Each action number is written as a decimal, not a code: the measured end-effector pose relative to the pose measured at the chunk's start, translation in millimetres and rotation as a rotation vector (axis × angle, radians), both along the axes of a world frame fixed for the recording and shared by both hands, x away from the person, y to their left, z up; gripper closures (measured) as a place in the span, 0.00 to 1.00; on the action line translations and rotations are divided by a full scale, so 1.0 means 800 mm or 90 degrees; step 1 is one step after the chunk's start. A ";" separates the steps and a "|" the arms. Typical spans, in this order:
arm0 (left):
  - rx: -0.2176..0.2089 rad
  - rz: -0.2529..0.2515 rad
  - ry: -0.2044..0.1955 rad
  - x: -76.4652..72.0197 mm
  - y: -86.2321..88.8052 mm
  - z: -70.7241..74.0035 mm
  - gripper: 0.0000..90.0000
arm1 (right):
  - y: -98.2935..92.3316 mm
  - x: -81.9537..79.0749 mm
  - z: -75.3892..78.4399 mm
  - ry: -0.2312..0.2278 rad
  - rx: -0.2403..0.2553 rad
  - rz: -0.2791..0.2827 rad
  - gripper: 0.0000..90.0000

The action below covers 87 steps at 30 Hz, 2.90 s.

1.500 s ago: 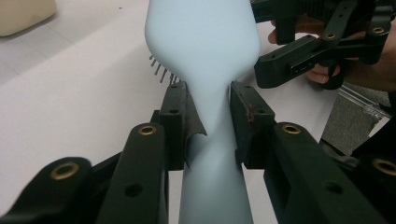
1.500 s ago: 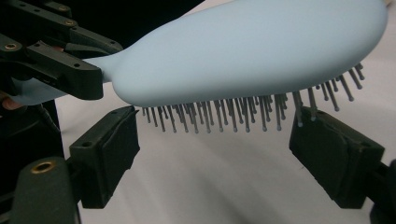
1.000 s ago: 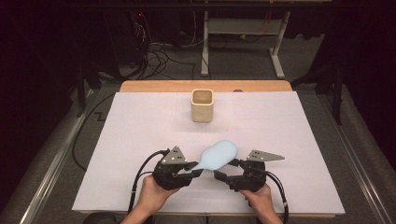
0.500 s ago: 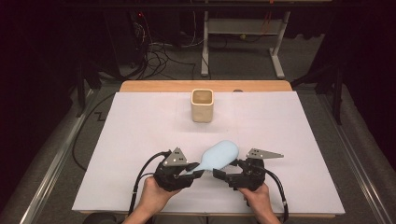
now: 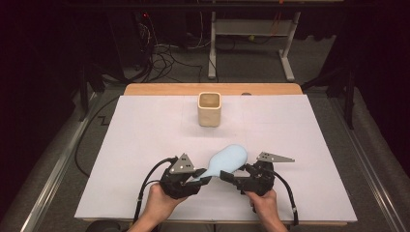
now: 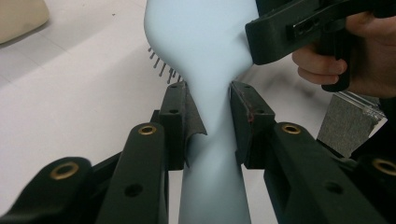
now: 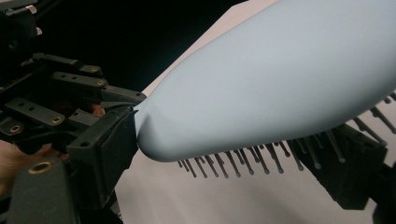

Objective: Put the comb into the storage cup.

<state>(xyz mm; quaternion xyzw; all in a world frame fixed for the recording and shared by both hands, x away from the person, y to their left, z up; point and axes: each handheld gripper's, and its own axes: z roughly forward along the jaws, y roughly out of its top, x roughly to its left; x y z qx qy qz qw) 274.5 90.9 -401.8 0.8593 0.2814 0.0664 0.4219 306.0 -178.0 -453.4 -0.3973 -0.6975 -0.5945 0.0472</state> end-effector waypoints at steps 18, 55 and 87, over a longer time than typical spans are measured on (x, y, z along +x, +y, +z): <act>0.013 -0.005 -0.006 -0.004 -0.004 -0.001 0.77 | 0.000 0.002 0.008 0.003 0.024 -0.008 0.24; 0.003 -0.012 0.004 -0.007 0.005 0.005 0.77 | -0.012 0.015 0.039 0.039 0.131 0.098 0.59; -0.042 -0.014 -0.027 -0.014 0.044 -0.022 0.40 | -0.006 0.019 0.069 0.030 0.078 0.131 0.65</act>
